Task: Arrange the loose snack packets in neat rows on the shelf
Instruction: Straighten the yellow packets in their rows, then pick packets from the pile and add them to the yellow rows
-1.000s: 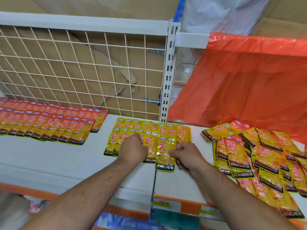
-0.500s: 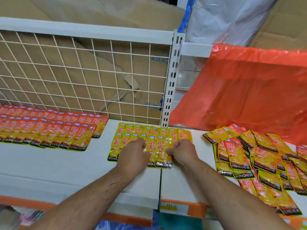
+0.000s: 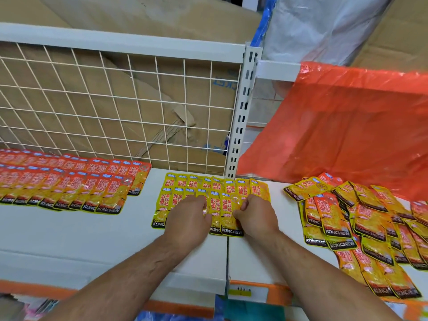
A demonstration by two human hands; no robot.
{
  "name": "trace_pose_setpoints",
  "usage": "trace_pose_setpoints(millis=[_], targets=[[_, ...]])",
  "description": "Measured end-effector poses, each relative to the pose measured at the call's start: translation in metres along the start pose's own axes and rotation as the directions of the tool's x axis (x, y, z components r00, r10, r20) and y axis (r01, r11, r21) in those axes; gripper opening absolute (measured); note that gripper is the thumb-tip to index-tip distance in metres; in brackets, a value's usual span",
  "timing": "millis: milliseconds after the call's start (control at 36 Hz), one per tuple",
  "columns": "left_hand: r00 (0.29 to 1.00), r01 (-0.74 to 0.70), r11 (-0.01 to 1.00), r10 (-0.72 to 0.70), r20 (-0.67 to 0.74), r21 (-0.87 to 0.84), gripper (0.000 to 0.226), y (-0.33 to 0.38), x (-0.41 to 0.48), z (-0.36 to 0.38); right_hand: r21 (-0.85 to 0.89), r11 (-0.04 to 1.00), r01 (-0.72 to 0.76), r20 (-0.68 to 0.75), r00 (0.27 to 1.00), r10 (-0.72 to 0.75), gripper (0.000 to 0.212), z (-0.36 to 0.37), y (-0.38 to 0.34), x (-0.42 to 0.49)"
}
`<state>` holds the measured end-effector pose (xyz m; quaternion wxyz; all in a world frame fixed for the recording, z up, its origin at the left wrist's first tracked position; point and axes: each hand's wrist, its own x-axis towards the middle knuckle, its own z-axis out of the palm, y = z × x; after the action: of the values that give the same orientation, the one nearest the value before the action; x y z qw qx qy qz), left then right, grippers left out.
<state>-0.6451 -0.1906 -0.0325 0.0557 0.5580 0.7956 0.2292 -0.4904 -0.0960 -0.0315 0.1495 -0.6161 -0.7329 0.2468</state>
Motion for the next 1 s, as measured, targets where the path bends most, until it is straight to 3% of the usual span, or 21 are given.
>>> trace_pose_setpoints(millis=[194,389,472,639,806,1000], targets=[[0.969,-0.236,0.959,0.244,-0.036,0.159,0.029,0.007,0.01,0.005,-0.087,0.996,0.03,-0.091,0.995,-0.038,0.019,-0.009,0.001,-0.009],[0.914,-0.405,0.908,0.403,0.04,0.105,0.048,0.031,0.014,0.016,-0.342,0.93,0.131,-0.207,0.955,-0.21,0.031,-0.031,0.025,-0.031],[0.882,-0.465,0.884,0.459,0.106,0.048,0.051,0.046,0.013,0.025,-0.368,0.924,0.102,-0.249,0.947,-0.204,0.032,-0.04,0.042,-0.043],[0.841,-0.535,0.844,0.536,0.08,-0.034,0.047,0.078,0.008,0.042,-0.339,0.941,0.001,-0.298,0.949,-0.108,0.031,-0.066,0.07,-0.063],[0.817,-0.549,0.835,0.546,0.184,-0.04,0.052,0.114,0.015,0.055,-0.271,0.959,-0.083,-0.342,0.94,-0.015,0.039,-0.097,0.103,-0.058],[0.886,-0.438,0.896,0.443,0.133,-0.072,0.037,0.175,0.03,0.076,-0.213,0.975,-0.071,-0.385,0.923,-0.017,0.028,-0.136,0.158,-0.026]])
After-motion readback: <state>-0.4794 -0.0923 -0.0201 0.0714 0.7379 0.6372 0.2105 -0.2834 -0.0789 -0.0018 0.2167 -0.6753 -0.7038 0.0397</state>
